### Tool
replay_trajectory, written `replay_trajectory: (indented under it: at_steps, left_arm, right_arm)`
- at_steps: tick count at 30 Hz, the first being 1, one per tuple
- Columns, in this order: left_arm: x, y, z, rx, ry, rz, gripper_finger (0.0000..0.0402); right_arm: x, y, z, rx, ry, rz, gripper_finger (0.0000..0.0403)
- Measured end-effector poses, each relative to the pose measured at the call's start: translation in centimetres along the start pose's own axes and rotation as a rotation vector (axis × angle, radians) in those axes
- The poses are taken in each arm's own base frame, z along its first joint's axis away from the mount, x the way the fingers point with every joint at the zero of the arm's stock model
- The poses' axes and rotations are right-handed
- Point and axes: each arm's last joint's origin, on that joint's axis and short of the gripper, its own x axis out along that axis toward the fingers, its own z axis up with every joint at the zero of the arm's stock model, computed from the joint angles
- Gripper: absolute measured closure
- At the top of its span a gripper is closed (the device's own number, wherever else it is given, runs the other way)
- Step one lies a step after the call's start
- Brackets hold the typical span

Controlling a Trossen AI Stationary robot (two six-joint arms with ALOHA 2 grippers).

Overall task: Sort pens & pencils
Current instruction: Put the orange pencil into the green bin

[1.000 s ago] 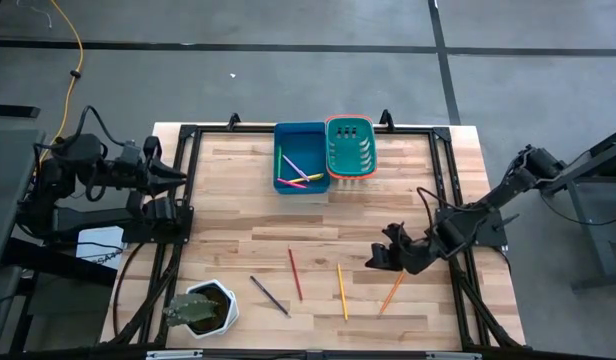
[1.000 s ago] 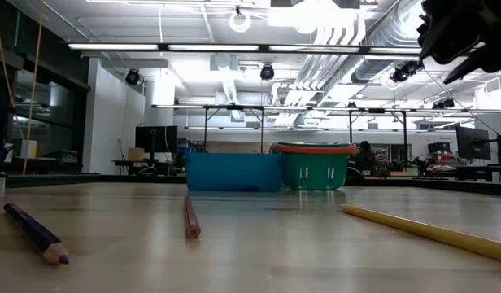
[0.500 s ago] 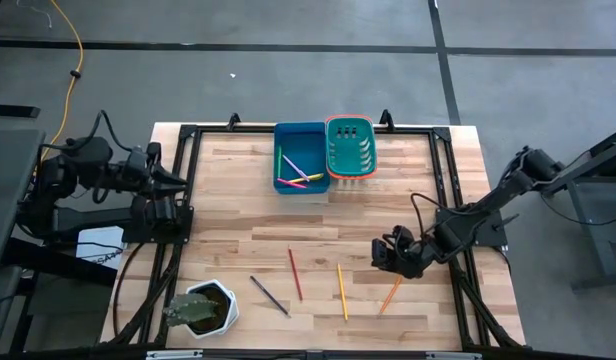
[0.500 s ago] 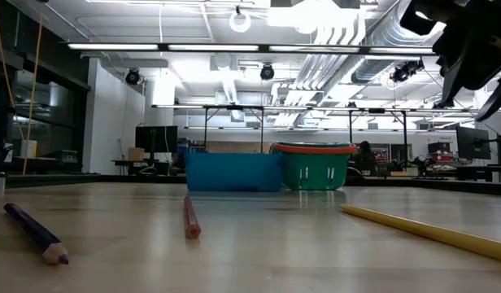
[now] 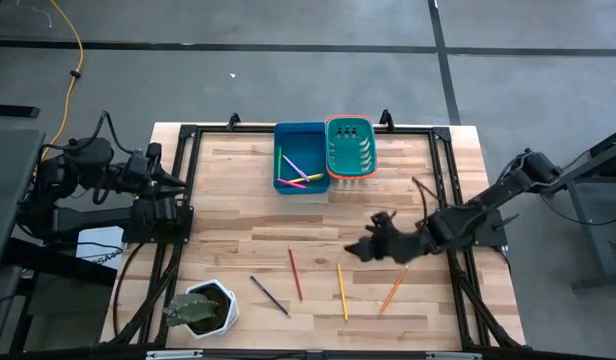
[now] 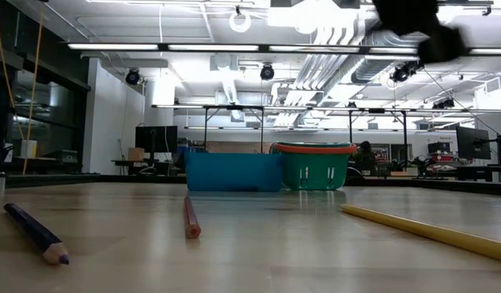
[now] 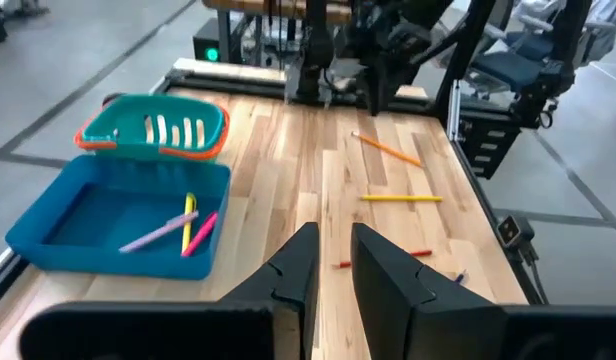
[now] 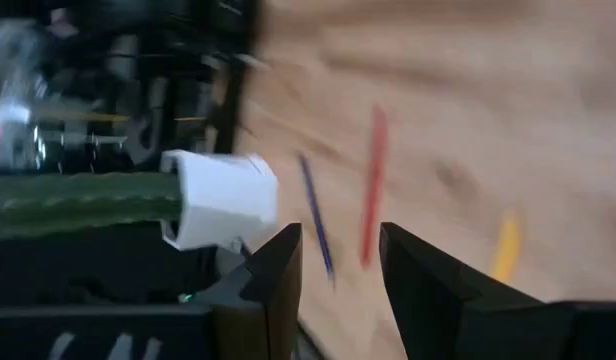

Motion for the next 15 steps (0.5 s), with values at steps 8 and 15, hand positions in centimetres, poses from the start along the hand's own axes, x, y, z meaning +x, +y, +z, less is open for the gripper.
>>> replay_trajectory:
  at_steps: [8,15]
  left_arm:
    - [-0.1,-0.1,1.2,0.022,-0.126,-0.01,0.0351]
    - [-0.3,0.0,2.4,0.004,-0.24,0.012,0.0351]
  right_arm:
    - [-1.7,6.9,7.1,-0.521,-0.056,-0.014,0.0274]
    - [-3.9,5.5,10.4,-0.838,0.338,-0.241,0.0274]
